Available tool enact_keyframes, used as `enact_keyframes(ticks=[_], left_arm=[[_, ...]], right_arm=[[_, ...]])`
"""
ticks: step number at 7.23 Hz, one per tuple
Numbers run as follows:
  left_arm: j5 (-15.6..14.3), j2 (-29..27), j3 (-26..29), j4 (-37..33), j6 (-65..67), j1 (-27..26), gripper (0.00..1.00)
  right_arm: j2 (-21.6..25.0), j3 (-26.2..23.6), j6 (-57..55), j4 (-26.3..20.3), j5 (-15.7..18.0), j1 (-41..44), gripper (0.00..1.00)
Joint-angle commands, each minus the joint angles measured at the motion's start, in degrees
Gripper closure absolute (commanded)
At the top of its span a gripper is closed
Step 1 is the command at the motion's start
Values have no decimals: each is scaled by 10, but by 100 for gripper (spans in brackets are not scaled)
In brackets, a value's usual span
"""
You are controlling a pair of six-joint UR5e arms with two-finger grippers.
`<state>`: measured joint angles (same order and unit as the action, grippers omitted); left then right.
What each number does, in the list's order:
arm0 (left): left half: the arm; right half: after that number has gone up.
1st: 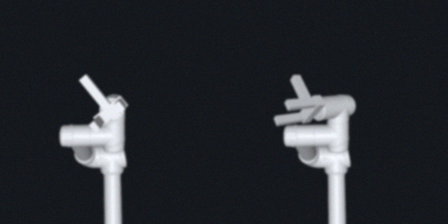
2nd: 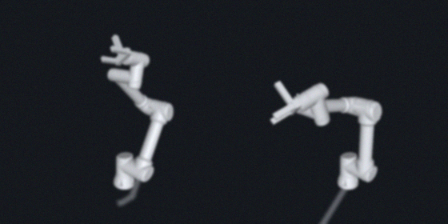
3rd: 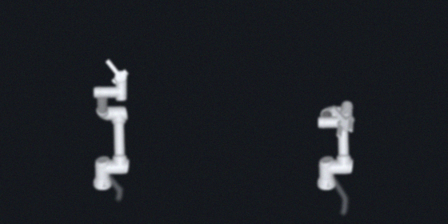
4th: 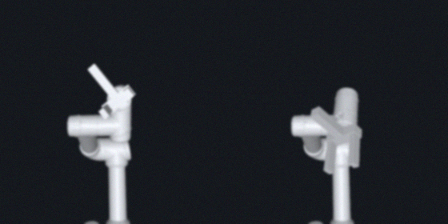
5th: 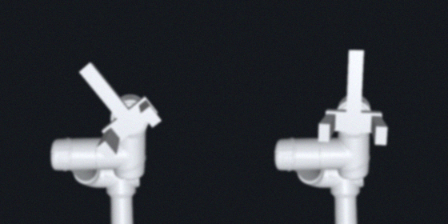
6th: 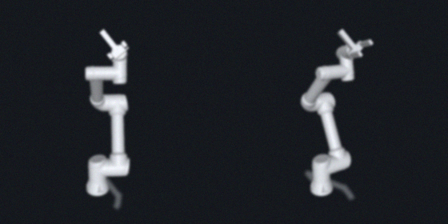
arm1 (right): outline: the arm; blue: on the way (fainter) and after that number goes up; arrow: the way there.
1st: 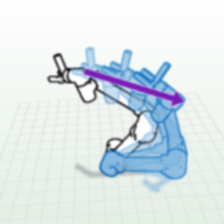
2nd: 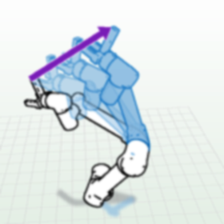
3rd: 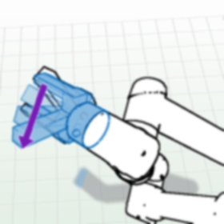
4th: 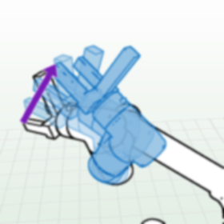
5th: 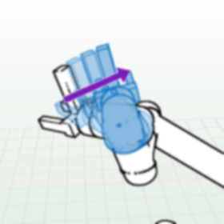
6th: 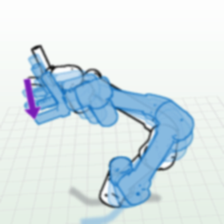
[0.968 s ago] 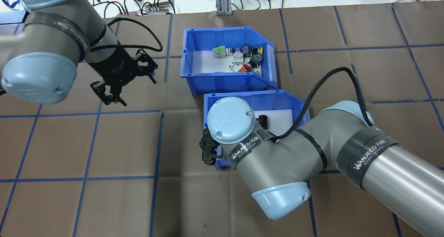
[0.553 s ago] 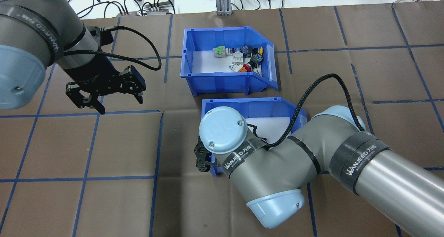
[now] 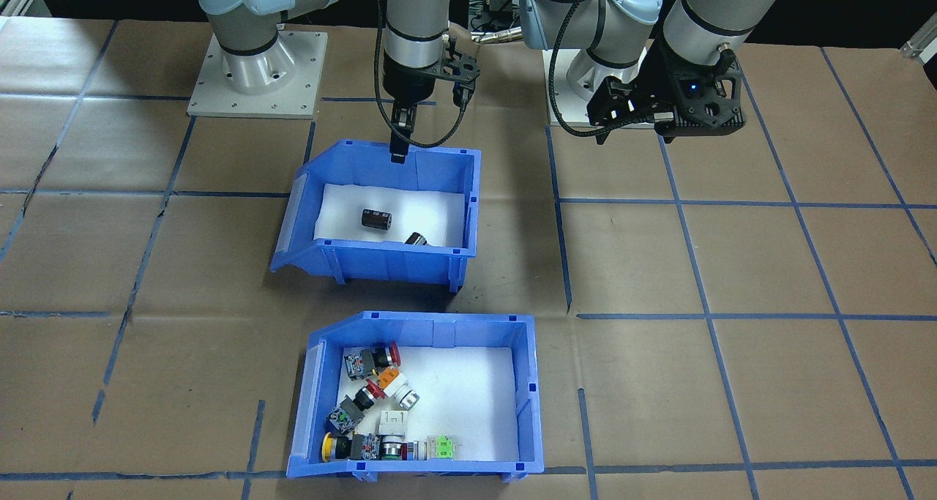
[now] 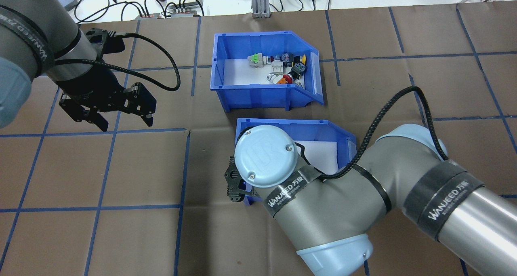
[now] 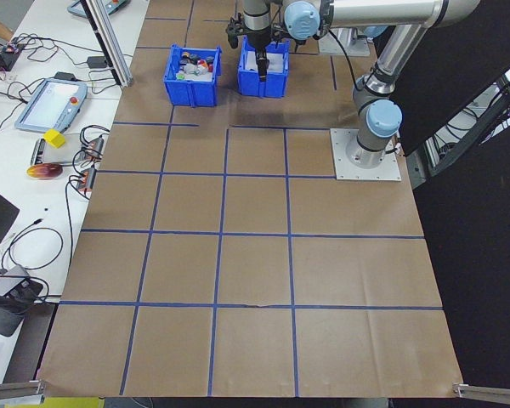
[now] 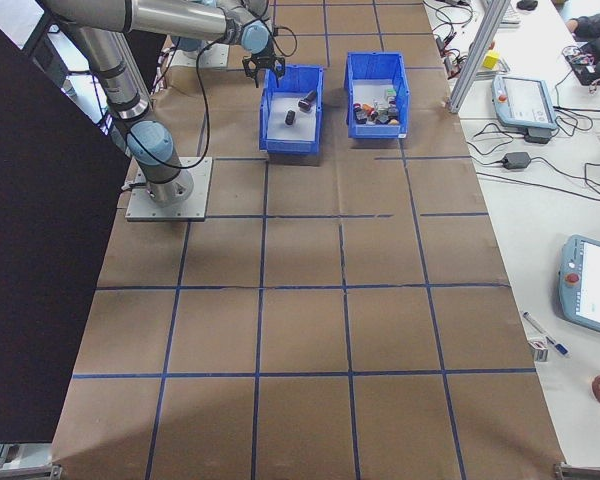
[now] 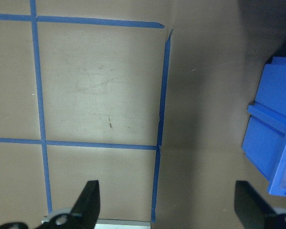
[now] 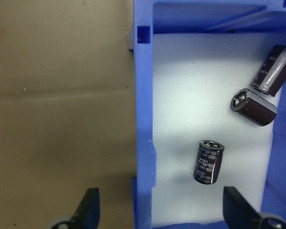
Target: Place button box in front
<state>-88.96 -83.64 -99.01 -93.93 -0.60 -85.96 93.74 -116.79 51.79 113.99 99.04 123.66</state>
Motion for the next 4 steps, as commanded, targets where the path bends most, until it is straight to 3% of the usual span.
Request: enact_keyframes(ticks=[1, 4], left_arm=[[-1, 1, -1, 2, -1, 1, 0], [-1, 1, -4, 3, 3, 2, 0]], right_arm=[[63, -1, 7, -36, 1, -28, 0], [65, 36, -16, -26, -30, -194, 0]])
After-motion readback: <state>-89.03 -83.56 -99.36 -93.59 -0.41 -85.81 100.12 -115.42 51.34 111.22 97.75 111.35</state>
